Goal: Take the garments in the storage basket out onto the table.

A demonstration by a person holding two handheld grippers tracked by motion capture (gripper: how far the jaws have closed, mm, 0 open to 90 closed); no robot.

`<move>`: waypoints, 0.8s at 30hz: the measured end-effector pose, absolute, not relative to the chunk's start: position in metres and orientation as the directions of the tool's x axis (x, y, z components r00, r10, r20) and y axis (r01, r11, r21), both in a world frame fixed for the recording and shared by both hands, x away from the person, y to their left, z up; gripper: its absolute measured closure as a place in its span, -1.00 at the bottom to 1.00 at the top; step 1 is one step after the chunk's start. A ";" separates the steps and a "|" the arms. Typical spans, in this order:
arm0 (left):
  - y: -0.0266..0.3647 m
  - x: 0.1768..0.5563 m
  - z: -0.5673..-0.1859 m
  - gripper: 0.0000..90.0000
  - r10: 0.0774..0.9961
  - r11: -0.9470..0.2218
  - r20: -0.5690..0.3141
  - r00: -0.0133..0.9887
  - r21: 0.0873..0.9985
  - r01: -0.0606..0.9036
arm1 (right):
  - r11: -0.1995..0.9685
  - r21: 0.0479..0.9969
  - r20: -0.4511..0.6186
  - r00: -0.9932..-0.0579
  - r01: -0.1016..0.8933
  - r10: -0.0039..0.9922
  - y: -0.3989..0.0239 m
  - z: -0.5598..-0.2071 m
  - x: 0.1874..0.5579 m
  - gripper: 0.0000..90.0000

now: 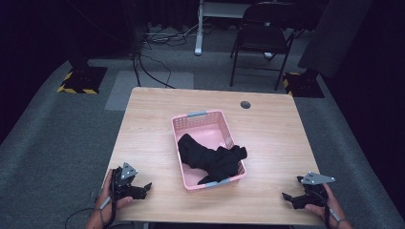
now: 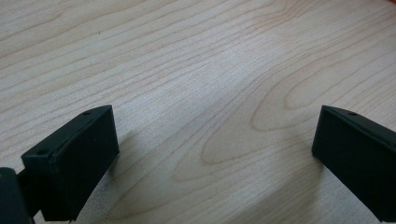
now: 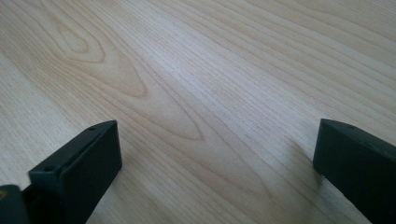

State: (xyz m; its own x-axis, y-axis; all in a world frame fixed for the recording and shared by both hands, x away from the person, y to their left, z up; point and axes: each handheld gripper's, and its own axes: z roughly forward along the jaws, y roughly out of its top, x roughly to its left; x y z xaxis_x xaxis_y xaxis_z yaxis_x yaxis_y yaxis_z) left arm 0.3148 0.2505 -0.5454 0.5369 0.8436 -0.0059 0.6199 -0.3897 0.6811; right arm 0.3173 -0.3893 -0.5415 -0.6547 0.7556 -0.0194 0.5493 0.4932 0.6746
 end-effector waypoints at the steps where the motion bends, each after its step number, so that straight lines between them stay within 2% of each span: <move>1: 0.250 0.315 -0.545 -1.00 0.844 -0.390 -0.006 0.537 0.681 0.620 | 0.498 0.670 -0.027 -0.653 0.550 0.757 -0.389 -0.540 0.317 -0.95; 24: 0.250 0.315 -0.545 -1.00 0.844 -0.390 -0.006 0.537 0.681 0.620 | 0.567 0.673 -0.080 -0.716 0.475 0.694 -0.361 -0.501 0.321 -0.92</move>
State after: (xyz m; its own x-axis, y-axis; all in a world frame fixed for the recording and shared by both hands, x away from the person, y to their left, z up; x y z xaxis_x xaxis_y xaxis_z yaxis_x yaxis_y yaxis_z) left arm 0.3148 0.2505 -0.5454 0.5369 0.8436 -0.0059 0.6199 -0.3898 0.6810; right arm 0.3214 -0.3610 -0.5006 -0.7157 0.6938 -0.0799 0.4748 0.5673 0.6728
